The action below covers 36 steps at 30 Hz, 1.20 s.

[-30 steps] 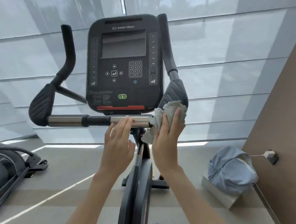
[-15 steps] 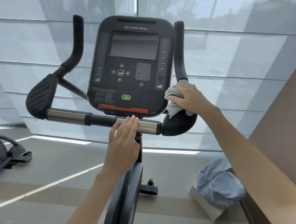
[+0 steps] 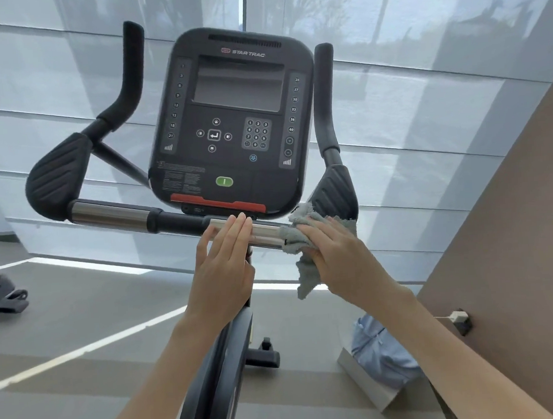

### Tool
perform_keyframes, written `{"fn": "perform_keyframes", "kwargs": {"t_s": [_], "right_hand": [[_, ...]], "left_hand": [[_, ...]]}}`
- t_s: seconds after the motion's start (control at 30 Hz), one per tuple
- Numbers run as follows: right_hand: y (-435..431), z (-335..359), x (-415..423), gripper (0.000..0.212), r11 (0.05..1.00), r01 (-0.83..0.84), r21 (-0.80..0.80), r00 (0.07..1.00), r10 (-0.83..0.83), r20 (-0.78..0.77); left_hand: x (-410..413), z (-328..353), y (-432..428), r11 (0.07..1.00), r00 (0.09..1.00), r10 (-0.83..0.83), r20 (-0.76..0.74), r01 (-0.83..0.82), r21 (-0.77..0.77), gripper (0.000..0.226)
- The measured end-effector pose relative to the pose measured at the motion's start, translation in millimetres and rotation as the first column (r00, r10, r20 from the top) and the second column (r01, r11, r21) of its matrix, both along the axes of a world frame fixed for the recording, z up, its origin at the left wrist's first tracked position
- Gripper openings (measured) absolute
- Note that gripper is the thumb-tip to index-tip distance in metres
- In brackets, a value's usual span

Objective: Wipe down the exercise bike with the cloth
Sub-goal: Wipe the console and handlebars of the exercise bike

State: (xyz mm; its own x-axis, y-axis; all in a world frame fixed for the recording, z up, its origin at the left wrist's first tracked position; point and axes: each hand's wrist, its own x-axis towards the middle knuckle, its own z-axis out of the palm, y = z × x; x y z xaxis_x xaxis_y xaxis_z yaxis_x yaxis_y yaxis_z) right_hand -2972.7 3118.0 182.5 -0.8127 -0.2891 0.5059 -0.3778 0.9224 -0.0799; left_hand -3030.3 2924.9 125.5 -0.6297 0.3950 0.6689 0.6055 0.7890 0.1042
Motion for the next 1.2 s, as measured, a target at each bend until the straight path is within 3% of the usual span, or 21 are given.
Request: {"fn": "perform_keyframes", "kwargs": {"t_s": [0.1,0.17,0.23,0.37,0.47,0.6,0.8,1.07,1.2], "right_hand": [[20,29,-8,0.029,0.958,-0.074,-0.277,0.997,0.064,-0.042],[39,50,-36,0.028,0.946,-0.025,-0.322,0.995,-0.008,-0.102],[54,64,-68,0.027,0.941,0.060,-0.334,0.997,-0.070,-0.019],[66,57,-116,0.022,0.974,0.119,-0.195,0.984,-0.089,0.155],[61,47,-120,0.025,0.984,0.164,-0.064,0.981,-0.156,0.113],[42,35,-96,0.029,0.995,0.096,0.029,0.993,-0.097,0.065],[-12,23,-60,0.041,0.962,0.126,0.242,0.989,-0.141,0.046],[-81,26,-84,0.028,0.998,-0.032,0.061,0.907,0.004,0.422],[-111,29,-106,0.039,0.991,-0.099,-0.090,0.854,0.131,0.504]], "left_hand": [[-1,0,-1,1.000,1.000,-0.005,-0.002,0.005,-0.011,0.064],[-1,-1,-2,1.000,1.000,-0.001,0.000,0.001,-0.009,0.064],[-1,-1,-1,1.000,1.000,0.001,-0.001,-0.001,-0.011,0.064],[-2,-3,-2,1.000,1.000,0.004,-0.010,-0.004,-0.009,0.066],[-3,-4,-1,1.000,1.000,0.003,-0.015,-0.003,-0.007,0.066],[-4,-6,-5,1.000,0.999,0.002,-0.035,-0.002,0.003,0.063],[-12,-10,-35,0.995,0.995,0.095,-0.031,-0.094,0.033,0.056],[-22,-19,-62,0.986,0.986,0.165,-0.028,-0.165,0.020,0.065],[-24,-21,-74,0.984,0.984,0.176,-0.026,-0.176,0.005,0.062]]}}
